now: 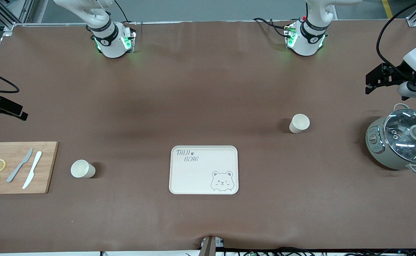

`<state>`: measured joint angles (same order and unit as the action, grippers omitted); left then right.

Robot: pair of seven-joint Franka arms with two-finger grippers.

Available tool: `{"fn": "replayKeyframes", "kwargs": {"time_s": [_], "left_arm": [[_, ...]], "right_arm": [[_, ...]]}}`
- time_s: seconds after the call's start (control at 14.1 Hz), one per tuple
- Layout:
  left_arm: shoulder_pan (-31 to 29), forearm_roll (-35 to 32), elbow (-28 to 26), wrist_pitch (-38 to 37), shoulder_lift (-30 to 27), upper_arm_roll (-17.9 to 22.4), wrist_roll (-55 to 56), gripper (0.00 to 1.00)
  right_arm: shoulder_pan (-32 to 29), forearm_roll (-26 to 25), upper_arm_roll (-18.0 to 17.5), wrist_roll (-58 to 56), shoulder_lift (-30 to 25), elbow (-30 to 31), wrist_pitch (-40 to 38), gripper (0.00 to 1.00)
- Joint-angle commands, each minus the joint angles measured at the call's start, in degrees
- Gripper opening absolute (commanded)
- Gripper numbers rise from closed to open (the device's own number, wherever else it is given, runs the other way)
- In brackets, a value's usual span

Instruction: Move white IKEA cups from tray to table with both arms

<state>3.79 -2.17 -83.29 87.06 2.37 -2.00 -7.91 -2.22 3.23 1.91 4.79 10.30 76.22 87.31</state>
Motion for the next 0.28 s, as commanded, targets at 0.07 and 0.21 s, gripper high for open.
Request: {"fn": "replayKeyframes", "kwargs": {"time_s": [0.07, 0.21], "left_arm": [[-0.3, -0.6, 0.1, 0.6, -0.3, 0.0, -1.0, 1.0], [-0.2, -0.6, 0.1, 0.6, -0.3, 0.0, -0.8, 1.0]], "right_arm": [[0.4, -0.7, -0.3, 3.7, -2.1, 2.5, -0.4, 1.0], [0.4, -0.7, -0.4, 3.7, -3.2, 4.4, 0.9, 1.0]]}}
